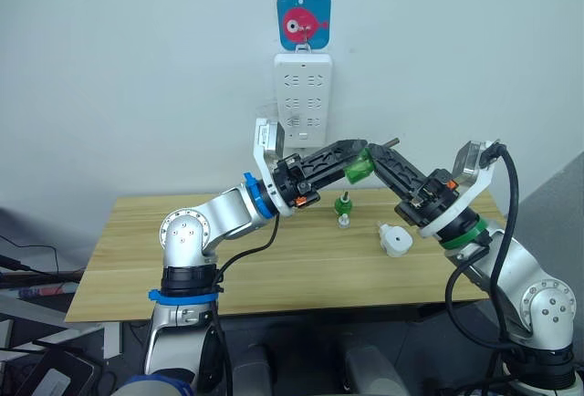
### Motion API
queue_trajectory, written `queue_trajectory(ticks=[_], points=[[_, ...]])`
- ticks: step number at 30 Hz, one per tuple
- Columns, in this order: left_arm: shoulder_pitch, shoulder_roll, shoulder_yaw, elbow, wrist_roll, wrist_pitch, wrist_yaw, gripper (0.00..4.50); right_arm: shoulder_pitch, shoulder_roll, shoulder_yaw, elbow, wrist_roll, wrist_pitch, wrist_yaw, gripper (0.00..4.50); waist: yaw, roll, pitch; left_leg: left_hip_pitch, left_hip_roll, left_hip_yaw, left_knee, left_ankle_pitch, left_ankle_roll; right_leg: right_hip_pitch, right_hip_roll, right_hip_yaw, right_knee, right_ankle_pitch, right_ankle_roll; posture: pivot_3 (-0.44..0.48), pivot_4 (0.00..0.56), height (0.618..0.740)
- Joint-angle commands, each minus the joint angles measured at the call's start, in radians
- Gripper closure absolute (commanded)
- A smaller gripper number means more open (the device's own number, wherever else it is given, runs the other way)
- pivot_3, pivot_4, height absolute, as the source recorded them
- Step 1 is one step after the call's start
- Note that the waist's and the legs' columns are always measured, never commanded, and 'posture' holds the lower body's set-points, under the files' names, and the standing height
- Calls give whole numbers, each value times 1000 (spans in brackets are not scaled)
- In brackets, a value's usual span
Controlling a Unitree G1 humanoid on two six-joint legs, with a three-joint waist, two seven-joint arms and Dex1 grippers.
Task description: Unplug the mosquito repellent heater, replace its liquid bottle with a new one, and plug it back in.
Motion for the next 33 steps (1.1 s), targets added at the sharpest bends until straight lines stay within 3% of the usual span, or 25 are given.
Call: queue_trajectory(ticks=[1, 11, 18, 26, 30, 33], points=[[2, 6, -17, -49, 0, -6, -32, 570, -4, 0, -5, -25, 14, -14, 15, 3677, 0, 0, 0, 0, 0, 0, 0, 0, 0, 0, 0, 0, 0, 0, 0, -125, 120, 740], [6, 7, -21, -37, 10, -32, -40, 570, -3, 6, 2, -33, 20, -21, 9, 3677, 0, 0, 0, 0, 0, 0, 0, 0, 0, 0, 0, 0, 0, 0, 0, -124, 123, 740], [24, 19, -27, -38, 5, -17, -59, 2234, -5, 10, 5, -37, 24, -24, 12, 3677, 0, 0, 0, 0, 0, 0, 0, 0, 0, 0, 0, 0, 0, 0, 0, -123, 126, 740], [29, 34, -22, -20, 22, -18, -90, 2234, -9, 23, 7, -44, 43, -36, 12, 3677, 1, 0, 0, 0, 0, 0, 0, 0, 0, 0, 0, 0, 0, 0, 0, -120, 127, 740], [30, 47, -11, -14, 25, -21, -102, 2234, -7, 28, -22, -43, 39, -59, 7, 2455, 1, 0, 0, 0, 0, 0, 0, 0, 0, 0, 0, 0, -1, 0, 0, -119, 130, 740], [20, 84, 4, -15, 39, -18, -135, 2234, 6, -39, -97, -7, 27, -52, 15, 1390, 1, 0, 0, 0, 0, 0, 0, 0, 0, 0, 0, 0, -1, 0, 0, -118, 140, 740]])
